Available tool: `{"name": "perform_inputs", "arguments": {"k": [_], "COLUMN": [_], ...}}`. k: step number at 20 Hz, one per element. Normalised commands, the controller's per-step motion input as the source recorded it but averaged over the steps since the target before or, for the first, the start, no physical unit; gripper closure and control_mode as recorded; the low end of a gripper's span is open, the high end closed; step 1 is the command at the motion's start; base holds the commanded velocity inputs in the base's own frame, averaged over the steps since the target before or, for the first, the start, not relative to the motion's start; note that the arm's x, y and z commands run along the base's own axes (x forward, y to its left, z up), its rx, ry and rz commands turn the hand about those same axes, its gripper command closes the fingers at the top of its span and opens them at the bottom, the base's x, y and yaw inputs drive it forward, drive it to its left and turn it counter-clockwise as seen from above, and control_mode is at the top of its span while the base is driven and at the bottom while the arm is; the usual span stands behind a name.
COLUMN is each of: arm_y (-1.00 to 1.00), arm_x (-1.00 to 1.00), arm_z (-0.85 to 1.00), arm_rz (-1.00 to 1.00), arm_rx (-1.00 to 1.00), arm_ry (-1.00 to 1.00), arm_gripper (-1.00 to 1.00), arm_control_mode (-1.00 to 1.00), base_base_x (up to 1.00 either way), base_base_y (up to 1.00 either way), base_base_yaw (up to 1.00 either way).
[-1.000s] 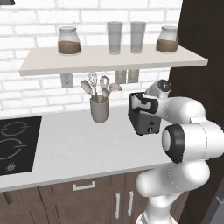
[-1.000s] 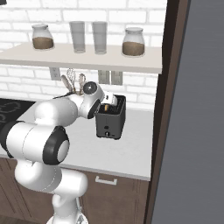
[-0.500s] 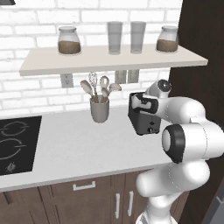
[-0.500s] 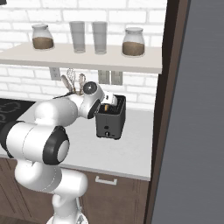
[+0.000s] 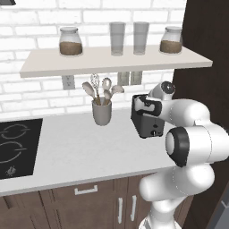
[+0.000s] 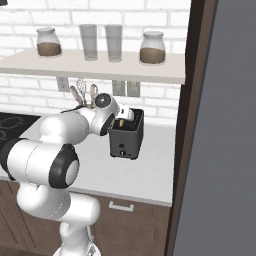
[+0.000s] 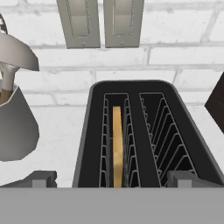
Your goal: Start the toaster. Once the lever pops up, take the bread to the plate on the dining counter.
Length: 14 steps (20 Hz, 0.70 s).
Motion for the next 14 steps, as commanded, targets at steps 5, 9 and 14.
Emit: {"name": "perform_inputs", "arguments": {"k": [5,9,14], "arm_y": [0.00,0.00,0.00], "arm_x": [0.00,0.00,0.00], "arm_z": [0.00,0.00,0.00], "arm_rz": [0.00,0.00,0.00], "arm_rx": [0.00,0.00,0.00], "arm_ry": [0.00,0.00,0.00], "arm_gripper": [-1.00,-1.00,-1.00], "arm_control_mode": [-1.00,-1.00,-1.00], "base_base_x": [0.00,0.00,0.00], "base_base_y": [0.00,0.00,0.00], "base_base_yaw": [0.00,0.00,0.00]}}
